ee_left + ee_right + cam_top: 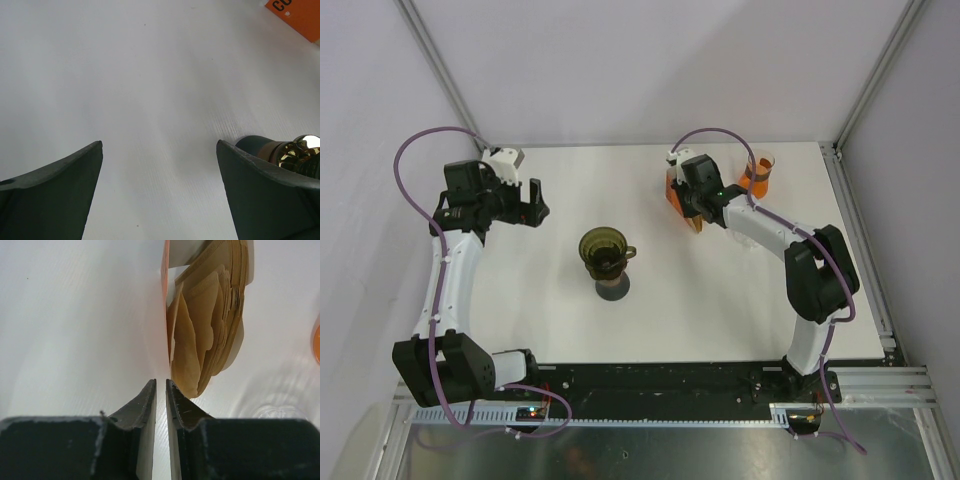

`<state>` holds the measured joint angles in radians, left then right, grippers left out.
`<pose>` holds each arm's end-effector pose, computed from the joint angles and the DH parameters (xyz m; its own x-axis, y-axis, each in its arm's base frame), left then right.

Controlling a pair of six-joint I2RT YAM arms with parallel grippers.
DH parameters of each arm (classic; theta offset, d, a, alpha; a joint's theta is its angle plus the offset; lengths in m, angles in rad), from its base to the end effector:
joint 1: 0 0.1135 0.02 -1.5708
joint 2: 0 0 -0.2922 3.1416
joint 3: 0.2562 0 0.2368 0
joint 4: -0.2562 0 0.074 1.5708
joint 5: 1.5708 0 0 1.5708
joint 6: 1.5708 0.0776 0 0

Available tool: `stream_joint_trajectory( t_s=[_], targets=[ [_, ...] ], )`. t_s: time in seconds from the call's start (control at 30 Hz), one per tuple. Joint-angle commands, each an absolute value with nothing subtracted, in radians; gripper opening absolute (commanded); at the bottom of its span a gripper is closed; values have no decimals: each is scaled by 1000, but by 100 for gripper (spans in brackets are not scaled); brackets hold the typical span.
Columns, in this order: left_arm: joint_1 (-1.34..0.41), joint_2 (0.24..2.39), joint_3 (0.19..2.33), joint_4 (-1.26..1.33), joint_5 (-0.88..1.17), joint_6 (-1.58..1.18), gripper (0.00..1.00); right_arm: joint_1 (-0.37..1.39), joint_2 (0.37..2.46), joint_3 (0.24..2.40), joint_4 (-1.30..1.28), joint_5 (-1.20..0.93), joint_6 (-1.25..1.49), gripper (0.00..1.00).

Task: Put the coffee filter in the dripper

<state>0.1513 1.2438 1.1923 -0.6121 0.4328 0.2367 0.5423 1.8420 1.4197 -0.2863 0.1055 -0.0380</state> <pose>0.2736 0.0088 0.3494 -0.5474 0.1319 -0.8264 0.3273 0.9426 -0.0664 0.3867 0.2235 0.2575 -0.5401 -0.3695 -0.7561 -0.4656 0.8796 -0.0973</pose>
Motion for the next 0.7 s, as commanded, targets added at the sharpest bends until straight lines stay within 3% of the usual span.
stream_joint_trajectory(
  t_s=[0.0,0.67],
  targets=[
    [163,1219,1200,-591,454,239,100,533,1839,1417,-262,128,-50,18],
    [163,1219,1200,-591,455,238,100,515,1899,1420,-236,114,-55,18]
  ],
)
